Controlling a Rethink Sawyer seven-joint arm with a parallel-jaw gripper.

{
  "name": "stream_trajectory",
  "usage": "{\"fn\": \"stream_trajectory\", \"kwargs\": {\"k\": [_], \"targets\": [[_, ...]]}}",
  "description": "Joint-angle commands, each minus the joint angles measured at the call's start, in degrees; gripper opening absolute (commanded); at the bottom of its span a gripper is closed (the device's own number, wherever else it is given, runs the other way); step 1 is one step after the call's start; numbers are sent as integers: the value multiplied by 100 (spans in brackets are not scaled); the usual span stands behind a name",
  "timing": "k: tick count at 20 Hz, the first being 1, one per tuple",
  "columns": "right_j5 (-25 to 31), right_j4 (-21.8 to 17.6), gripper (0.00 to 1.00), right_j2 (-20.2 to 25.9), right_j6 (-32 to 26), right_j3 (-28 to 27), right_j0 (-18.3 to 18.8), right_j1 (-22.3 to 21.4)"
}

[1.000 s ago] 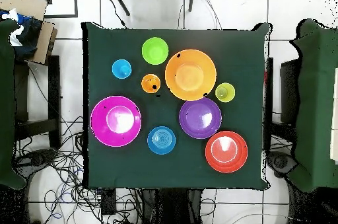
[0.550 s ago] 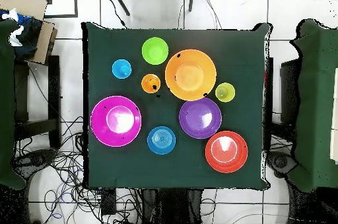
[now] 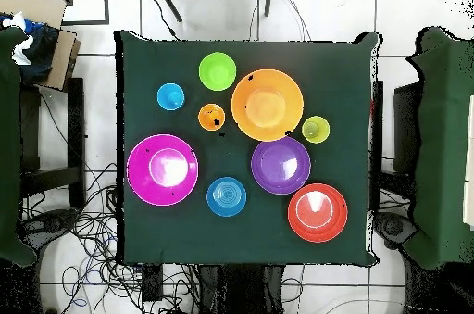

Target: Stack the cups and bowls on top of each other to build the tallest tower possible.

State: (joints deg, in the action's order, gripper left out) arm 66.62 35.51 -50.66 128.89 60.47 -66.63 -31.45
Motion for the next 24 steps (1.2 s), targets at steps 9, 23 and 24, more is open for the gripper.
{"fn": "stream_trajectory", "kwargs": {"k": [9,23,24], "targets": [[39,-841,0,1199,-145,848,328,-285],[200,-1201,0,1395,-92,847,428,-519],[180,-1210,0,1413,-90,860,439,-531]]}}
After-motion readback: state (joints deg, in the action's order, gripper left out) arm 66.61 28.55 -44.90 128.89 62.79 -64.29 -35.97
